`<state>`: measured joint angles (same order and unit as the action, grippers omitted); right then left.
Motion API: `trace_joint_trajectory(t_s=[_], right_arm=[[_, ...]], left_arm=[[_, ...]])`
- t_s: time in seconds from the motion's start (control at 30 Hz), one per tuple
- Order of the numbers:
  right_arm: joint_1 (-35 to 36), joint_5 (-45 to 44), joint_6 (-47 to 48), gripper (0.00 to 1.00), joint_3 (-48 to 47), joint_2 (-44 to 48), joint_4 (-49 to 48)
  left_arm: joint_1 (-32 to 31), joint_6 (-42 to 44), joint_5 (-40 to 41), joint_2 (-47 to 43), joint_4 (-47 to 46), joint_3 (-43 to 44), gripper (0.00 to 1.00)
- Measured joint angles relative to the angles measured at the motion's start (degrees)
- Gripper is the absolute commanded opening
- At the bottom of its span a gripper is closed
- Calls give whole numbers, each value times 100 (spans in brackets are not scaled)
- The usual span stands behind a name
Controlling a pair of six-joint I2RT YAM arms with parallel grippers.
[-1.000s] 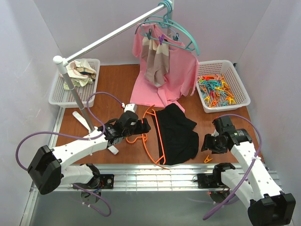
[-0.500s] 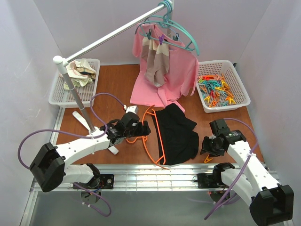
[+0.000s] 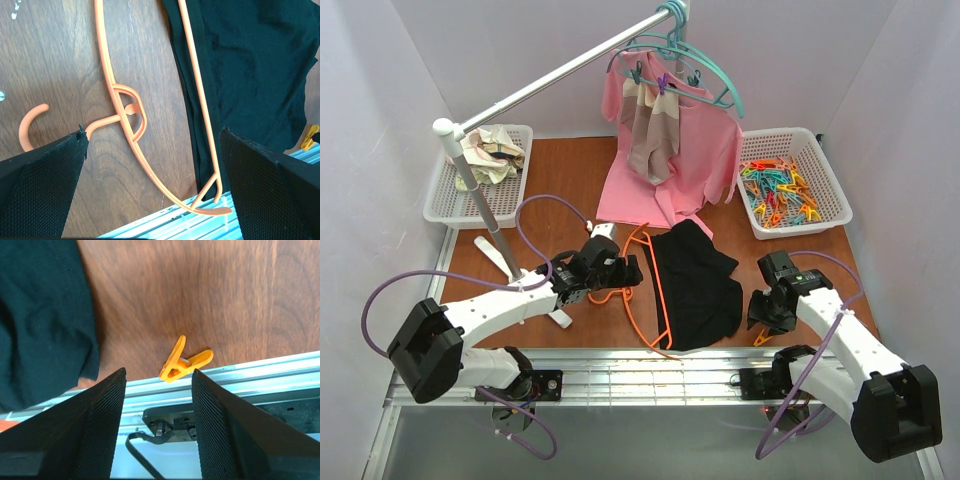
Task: Clip the underwear to the hanger
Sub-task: Pick up the clamp at the center of the board.
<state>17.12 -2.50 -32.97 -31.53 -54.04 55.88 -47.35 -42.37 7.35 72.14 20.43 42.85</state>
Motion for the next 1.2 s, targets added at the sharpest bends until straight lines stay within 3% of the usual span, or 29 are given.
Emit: trace_joint_trajectory(t_s=[0.53, 0.97, 1.2], right_arm=[[81, -42, -280, 48, 66, -490, -203], [219, -70, -579, 67, 66, -643, -140], [581, -236, -1040, 65, 66, -774, -142]], left_arm=[[0, 192, -59, 229, -44, 269, 96], [0, 345, -90, 260, -50, 411, 96], [31, 472, -92, 254, -33, 413, 96]])
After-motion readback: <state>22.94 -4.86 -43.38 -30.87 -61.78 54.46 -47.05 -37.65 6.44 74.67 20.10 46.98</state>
